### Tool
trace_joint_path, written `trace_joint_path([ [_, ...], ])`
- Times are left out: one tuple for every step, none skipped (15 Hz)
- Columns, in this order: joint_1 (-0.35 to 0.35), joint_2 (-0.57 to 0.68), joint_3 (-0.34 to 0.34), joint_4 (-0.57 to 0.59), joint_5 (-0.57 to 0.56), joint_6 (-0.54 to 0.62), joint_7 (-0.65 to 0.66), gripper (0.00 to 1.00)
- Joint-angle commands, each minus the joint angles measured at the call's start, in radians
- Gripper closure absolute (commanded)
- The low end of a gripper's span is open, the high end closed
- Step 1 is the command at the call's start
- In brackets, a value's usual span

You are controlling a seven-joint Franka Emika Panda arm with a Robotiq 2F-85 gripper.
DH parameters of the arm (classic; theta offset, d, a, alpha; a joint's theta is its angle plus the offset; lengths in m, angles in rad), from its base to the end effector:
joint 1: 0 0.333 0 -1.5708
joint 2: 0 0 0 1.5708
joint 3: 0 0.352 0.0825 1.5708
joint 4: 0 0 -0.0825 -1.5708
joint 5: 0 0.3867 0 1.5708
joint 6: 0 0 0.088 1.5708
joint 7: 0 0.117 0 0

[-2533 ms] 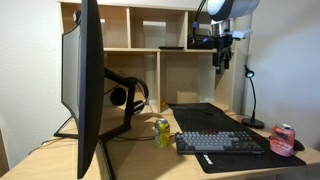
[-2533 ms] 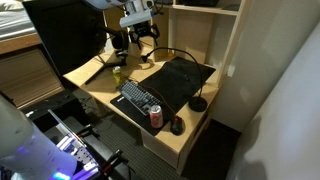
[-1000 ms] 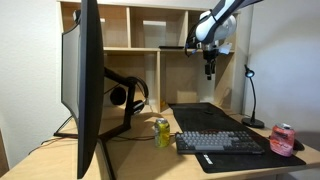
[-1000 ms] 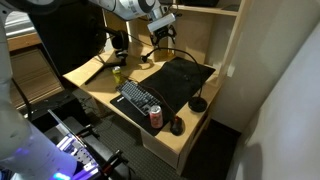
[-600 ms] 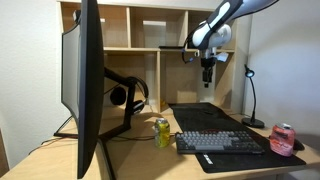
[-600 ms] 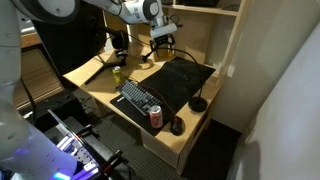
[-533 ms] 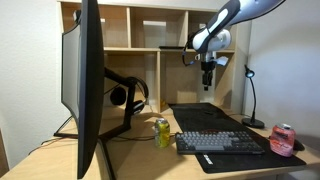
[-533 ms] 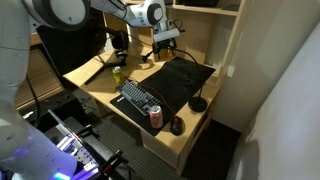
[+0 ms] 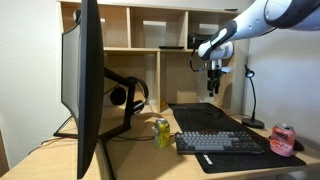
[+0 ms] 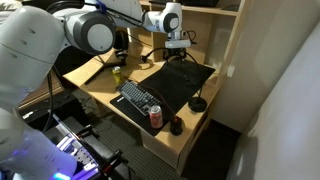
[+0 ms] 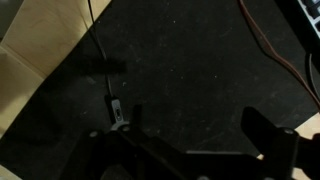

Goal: Turn on the desk lamp

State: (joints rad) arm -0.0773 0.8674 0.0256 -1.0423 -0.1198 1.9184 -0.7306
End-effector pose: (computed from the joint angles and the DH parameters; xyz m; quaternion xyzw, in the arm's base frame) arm 0.8011 -0.0583 0.3313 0.9366 0.3473 -0.0137 0.0448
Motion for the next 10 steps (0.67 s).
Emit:
trace_joint_path([
  [-0.002,0.006,0.006,0.015,-0.004,-0.009,0.004,0.0],
  [-0.001,0.008,0.006,0.019,-0.004,-0.01,0.006,0.0],
  [0.009,0.04,-0.001,0.059,-0.023,-0.062,-0.009,0.0],
  [0.029,0.089,-0.023,0.128,-0.051,-0.095,0.022,0.0],
  [0.034,0.126,-0.022,0.185,-0.057,-0.139,0.026,0.0],
  [0.04,0.165,-0.021,0.245,-0.069,-0.168,0.017,0.0],
  [0.046,0.193,-0.021,0.283,-0.075,-0.184,0.015,0.0],
  [0.048,0.225,-0.018,0.33,-0.076,-0.204,0.005,0.0],
  [0.05,0.257,-0.016,0.375,-0.075,-0.217,-0.002,0.0],
  [0.057,0.287,-0.021,0.42,-0.079,-0.237,0.001,0.0],
])
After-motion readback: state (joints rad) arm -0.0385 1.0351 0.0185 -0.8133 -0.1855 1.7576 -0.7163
